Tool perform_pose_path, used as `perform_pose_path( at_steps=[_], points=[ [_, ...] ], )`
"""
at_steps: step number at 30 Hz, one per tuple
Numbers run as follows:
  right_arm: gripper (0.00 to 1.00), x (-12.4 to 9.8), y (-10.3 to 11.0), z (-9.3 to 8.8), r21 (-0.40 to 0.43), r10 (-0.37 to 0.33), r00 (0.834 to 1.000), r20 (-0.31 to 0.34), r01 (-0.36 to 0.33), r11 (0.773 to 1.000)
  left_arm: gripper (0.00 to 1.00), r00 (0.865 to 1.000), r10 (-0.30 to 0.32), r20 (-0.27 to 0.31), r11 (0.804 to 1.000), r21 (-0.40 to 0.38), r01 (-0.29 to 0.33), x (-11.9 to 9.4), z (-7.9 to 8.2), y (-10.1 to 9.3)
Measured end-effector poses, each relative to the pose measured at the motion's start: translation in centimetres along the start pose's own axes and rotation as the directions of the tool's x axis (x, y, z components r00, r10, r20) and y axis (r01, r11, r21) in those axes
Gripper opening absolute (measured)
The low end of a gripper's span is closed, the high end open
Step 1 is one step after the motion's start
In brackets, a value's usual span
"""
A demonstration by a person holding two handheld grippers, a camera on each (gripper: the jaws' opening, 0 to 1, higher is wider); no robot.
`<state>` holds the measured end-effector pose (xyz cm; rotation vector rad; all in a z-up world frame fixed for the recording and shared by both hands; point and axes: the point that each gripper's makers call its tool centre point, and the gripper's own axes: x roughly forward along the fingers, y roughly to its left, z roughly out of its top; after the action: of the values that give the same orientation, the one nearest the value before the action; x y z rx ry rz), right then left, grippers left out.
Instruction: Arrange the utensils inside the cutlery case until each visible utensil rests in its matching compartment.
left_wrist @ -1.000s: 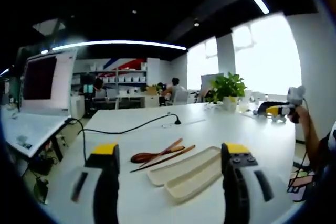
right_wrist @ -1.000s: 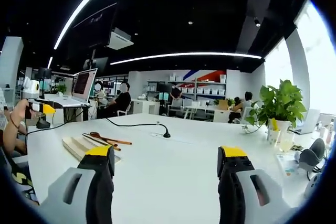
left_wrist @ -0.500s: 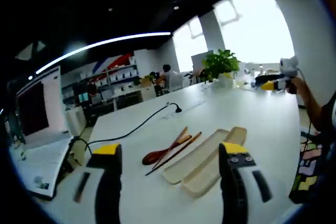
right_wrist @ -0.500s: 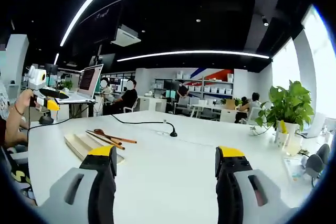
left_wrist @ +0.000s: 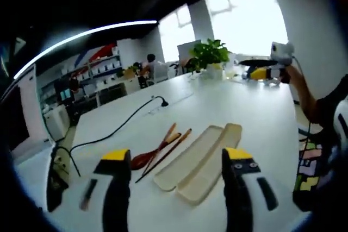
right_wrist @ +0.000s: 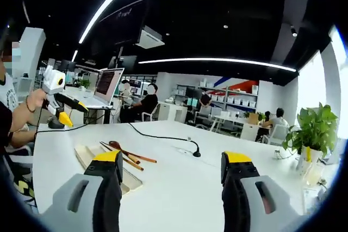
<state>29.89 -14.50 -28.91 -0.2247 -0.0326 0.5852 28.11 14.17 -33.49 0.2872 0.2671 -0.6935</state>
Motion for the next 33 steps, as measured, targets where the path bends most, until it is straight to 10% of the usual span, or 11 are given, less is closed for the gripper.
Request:
perform_pose_path(
  at_steps=[7, 24, 30, 33],
  points=[
    [0.67, 3.2, 2.7, 1.0, -0.076, 0.136, 0.990, -0.031, -0.138, 0.987, 0.65, 0.998, -0.037, -0.047, 0.999, -0.005, 0.037, 1.2, 0.1, -0.1],
    [0.55, 10.4, 2.4, -1.5, -0.254, 0.176, 0.959, -0.222, -0.231, 0.939, 0.51, 0.958, -0.023, -0.286, 0.984, 0.164, 0.072, 5.7, -0.6, 4.0],
    [0.62, 13.2, 2.6, -4.9, -0.291, 0.202, 0.920, -0.336, -0.305, 0.907, 0.49, 0.890, -0.087, -0.447, 0.947, 0.241, 0.214, 6.1, -2.6, 4.0],
    [0.61, 14.2, 2.8, -5.9, -0.319, 0.213, 0.906, -0.365, -0.337, 0.886, 0.46, 0.886, -0.027, -0.464, 0.927, 0.320, 0.196, 6.9, -2.7, 4.9]
  ],
)
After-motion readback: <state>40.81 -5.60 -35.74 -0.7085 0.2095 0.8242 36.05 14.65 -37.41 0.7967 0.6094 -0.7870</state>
